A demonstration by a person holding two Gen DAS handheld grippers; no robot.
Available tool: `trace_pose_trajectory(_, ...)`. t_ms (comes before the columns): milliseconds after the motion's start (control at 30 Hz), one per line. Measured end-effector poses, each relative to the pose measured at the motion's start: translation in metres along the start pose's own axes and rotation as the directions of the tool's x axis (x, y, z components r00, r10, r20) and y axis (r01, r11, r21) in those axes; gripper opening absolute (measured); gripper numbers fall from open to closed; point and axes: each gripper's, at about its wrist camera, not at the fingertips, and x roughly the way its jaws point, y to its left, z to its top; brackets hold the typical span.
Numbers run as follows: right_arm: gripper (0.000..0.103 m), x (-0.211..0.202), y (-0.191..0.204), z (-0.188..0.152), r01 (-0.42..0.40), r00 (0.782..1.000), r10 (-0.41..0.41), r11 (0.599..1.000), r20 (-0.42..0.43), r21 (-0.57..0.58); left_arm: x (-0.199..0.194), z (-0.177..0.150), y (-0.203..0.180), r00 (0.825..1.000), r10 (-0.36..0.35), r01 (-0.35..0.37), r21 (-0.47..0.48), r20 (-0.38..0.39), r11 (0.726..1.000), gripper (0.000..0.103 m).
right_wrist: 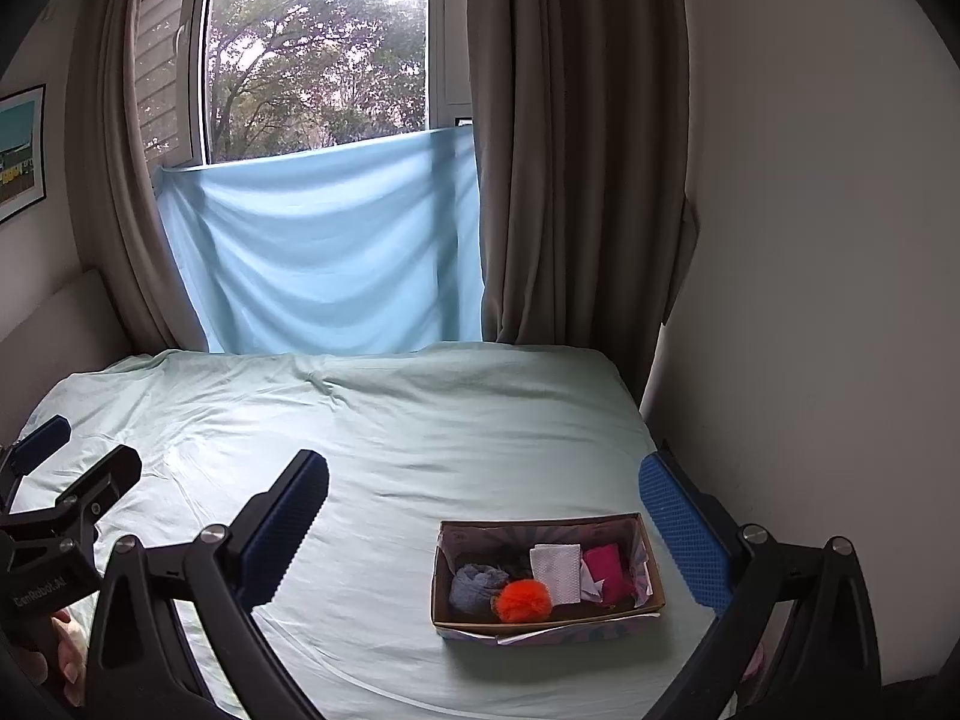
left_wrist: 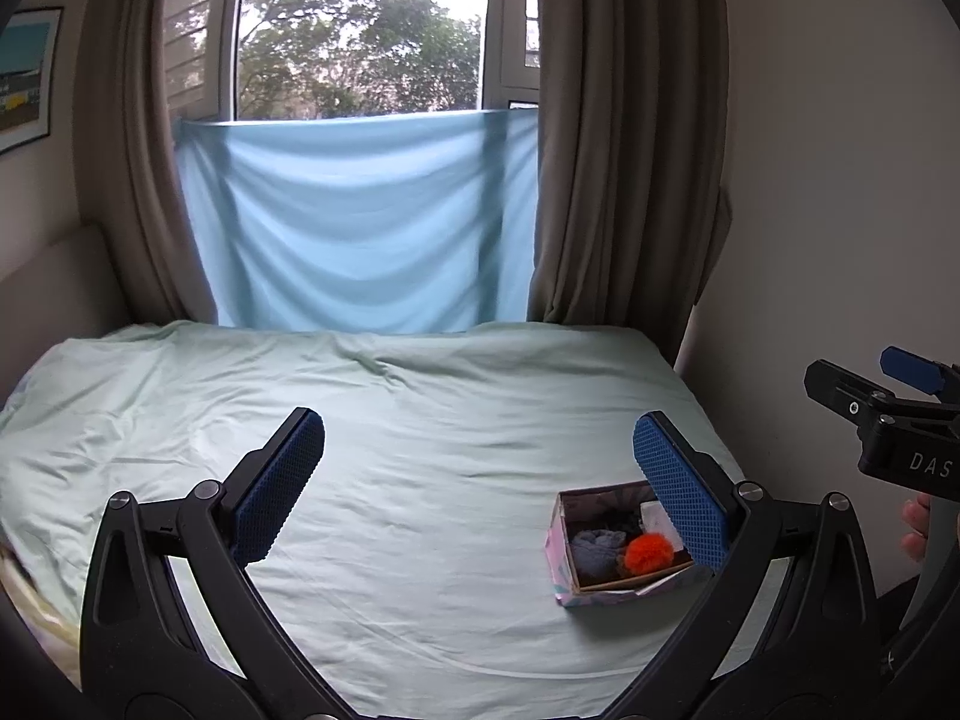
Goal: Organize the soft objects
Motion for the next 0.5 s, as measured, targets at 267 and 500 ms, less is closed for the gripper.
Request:
trace_pose_trajectory(267,0.103,-0.0004,0.0000,0.0004,0.002,1.000,-0.002,1.000,0.003,0.002,-0.0014,-0.0010,-0.0001,0.999,0.038,-0.038,0.015,0.020,0.999,0.103)
trace_pose_trajectory(500,0.103,0.0012,0.0025,-0.0001,0.004,1.000,-0.004,1.000,-0.005,0.004,0.0006,-0.0045,0.0040,0.999,0.042,-0.042,0.015,0.027,0.999,0.103)
